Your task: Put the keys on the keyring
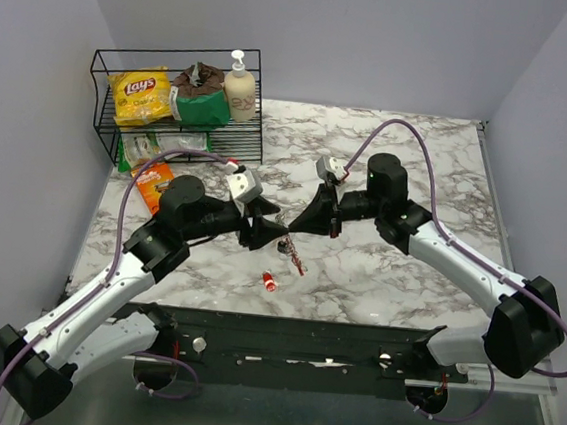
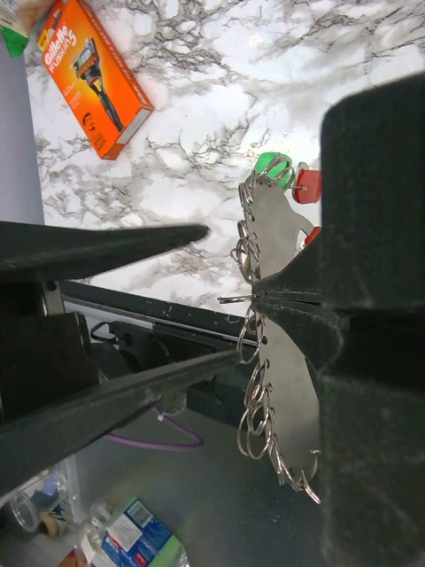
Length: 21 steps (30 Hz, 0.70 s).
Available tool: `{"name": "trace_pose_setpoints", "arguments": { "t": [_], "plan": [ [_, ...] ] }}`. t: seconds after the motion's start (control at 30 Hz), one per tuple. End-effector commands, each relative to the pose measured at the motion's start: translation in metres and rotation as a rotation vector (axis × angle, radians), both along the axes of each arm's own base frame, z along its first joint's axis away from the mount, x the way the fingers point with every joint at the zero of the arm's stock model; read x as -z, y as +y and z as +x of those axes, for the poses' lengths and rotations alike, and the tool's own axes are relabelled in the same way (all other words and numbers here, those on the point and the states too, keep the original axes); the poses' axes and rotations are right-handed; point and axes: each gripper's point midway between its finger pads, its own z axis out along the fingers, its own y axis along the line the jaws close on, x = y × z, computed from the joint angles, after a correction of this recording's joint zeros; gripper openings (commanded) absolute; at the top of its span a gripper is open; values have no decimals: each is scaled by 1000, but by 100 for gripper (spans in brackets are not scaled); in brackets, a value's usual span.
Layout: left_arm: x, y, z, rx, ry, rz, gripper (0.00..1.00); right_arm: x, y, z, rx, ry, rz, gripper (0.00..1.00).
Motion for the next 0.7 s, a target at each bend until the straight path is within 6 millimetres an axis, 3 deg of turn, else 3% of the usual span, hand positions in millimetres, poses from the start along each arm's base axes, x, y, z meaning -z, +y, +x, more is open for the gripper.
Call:
{"name": "trace_pose_setpoints", "arguments": {
  "t": [0.0, 0.1, 0.23, 0.37, 0.57, 0.67],
  "plan": [
    [-19, 17, 17, -171, -90, -80, 70, -18, 0, 1, 25, -66, 61, 1],
    [-20, 21, 20, -203, -104, -100, 70, -26, -1, 1, 33, -92, 80, 1],
    [-17, 14, 10, -122, -113, -109, 65, -31, -2, 0, 33, -102, 87, 1],
    [-11, 8, 2, -57, -123, -111, 47, -34, -2, -3, 23, -106, 95, 1],
    [-4, 6, 1, -36, -134, -104, 57, -34, -3, -5, 20, -102, 95, 1],
    [-1, 2, 1, -18, -123, -102, 53, -32, -2, -4, 18, -98, 92, 1]
  ]
}}
